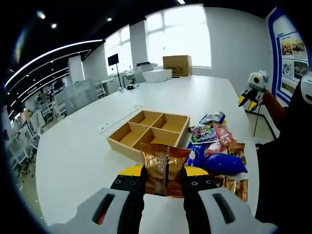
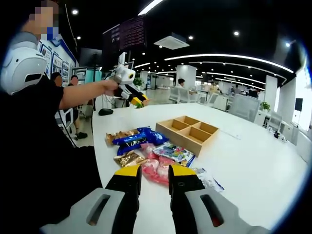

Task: Pick up the scattered marshmallows, QQ candies, Oreo cookies, and mixed nuts on the table and sort them into separate containers

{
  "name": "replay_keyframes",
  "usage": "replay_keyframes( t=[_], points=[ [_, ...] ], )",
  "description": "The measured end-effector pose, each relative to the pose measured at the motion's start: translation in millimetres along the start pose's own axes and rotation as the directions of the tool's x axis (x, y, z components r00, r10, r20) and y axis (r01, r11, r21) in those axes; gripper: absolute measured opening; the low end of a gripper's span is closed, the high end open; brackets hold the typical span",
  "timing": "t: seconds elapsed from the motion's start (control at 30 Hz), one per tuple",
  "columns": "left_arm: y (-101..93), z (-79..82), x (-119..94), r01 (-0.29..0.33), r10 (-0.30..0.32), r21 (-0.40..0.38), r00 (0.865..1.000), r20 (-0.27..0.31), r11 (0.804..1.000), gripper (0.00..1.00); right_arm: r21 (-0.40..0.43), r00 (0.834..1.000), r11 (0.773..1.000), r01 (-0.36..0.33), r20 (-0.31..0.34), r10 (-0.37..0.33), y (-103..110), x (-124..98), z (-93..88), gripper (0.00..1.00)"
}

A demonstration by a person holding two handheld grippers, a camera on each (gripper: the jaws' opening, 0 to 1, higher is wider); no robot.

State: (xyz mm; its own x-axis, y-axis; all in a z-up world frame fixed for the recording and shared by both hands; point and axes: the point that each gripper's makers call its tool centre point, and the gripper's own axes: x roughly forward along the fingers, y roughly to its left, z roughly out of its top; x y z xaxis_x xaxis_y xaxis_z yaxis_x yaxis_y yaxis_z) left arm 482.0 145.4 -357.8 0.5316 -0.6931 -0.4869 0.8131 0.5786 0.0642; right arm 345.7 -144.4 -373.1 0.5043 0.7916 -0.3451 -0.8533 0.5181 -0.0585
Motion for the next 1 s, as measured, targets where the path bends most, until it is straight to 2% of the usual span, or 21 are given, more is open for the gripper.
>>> replay_keyframes(
  t=[0.43, 1.0],
  points=[
    [12.8, 16.1, 7.7, -0.041, 0.042, -0.028, 0.999, 0.024, 0.999, 0.33, 0.005, 1.0, 1.0, 0.004, 0.007, -0.004, -2.2, -3.8, -2.8, 0.19],
    [23.6, 24.9, 19.7, -0.062, 0.064, -0.056, 0.998, 0.023, 0.996, 0.33, 0.013, 1.0, 1.0, 0.016, 0.015, -0.016, -8.5, -9.7, -4.7, 0.18]
  ],
)
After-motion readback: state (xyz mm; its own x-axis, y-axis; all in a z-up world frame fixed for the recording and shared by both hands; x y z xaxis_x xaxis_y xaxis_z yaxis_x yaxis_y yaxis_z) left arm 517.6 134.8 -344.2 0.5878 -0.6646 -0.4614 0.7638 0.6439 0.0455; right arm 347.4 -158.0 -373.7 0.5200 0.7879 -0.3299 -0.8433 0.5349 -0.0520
